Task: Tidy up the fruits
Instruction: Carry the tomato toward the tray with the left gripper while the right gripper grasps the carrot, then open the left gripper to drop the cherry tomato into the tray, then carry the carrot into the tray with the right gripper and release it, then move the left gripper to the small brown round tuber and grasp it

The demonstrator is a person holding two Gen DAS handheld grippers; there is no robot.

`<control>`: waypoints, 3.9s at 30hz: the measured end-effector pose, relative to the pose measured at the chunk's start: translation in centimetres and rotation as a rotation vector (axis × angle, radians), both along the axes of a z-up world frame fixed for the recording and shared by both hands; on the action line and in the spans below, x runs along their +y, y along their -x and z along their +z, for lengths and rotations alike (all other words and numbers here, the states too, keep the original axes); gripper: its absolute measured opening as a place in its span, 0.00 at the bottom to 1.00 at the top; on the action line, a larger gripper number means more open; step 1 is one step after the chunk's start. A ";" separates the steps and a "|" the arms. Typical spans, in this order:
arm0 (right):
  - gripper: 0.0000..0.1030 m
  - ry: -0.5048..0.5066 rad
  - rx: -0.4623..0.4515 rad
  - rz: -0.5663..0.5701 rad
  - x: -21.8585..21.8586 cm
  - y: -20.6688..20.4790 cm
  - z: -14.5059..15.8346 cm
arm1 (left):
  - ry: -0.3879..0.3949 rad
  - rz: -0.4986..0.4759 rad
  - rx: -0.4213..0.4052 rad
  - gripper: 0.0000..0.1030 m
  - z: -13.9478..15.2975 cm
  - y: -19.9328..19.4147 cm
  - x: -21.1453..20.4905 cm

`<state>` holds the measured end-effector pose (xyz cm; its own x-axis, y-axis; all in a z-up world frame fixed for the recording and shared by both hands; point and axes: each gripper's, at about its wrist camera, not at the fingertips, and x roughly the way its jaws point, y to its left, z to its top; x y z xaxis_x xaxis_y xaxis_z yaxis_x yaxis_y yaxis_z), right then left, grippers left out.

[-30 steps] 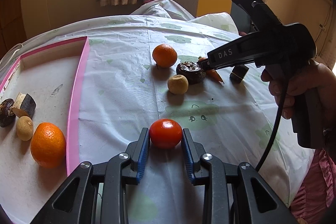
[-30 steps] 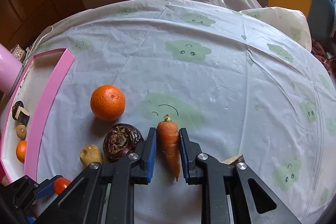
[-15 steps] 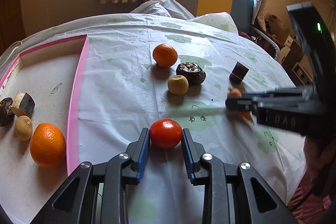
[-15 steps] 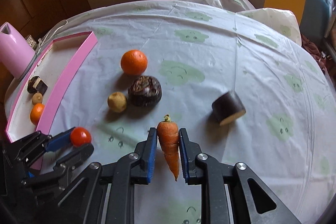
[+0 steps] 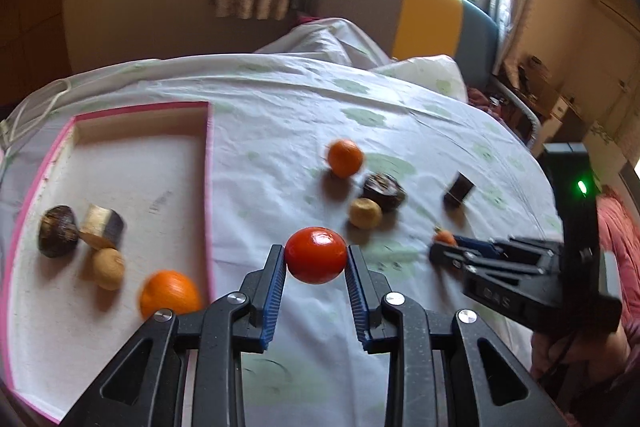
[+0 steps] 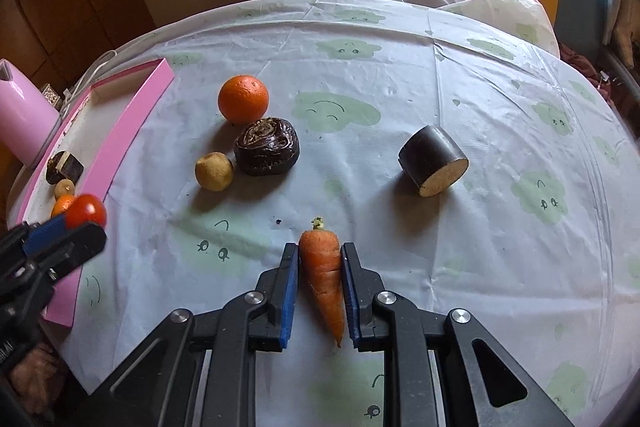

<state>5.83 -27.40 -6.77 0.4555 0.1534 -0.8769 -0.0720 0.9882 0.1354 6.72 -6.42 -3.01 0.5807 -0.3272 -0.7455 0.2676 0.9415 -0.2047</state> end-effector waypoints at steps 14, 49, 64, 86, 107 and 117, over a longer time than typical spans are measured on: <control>0.20 0.041 -0.038 0.007 0.4 0.5 0.0 | 0.021 0.175 0.079 0.30 -1.2 -6.2 7.7; 0.20 -0.120 -0.044 0.023 3.4 1.7 1.1 | -0.048 0.277 0.042 0.36 0.0 0.9 10.3; 0.20 -0.349 -0.029 0.340 15.6 2.2 5.3 | -0.015 0.413 0.032 0.36 0.2 1.4 15.9; 0.39 -0.269 -0.063 0.397 19.6 2.9 4.8 | -0.005 0.408 0.010 0.36 0.7 2.3 16.0; 0.41 -0.122 -0.155 0.055 9.0 3.5 4.6 | -0.038 0.237 -0.032 0.36 1.9 2.8 10.3; 0.47 -0.091 -0.150 -0.129 2.8 4.2 3.7 | -0.048 0.121 -0.035 0.36 2.0 2.8 6.6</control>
<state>1.65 -24.62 -3.07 0.6008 0.1610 -0.7830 0.0280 0.9747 0.2219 3.92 0.18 -1.06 0.6396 -0.2173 -0.7374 0.1574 0.9759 -0.1511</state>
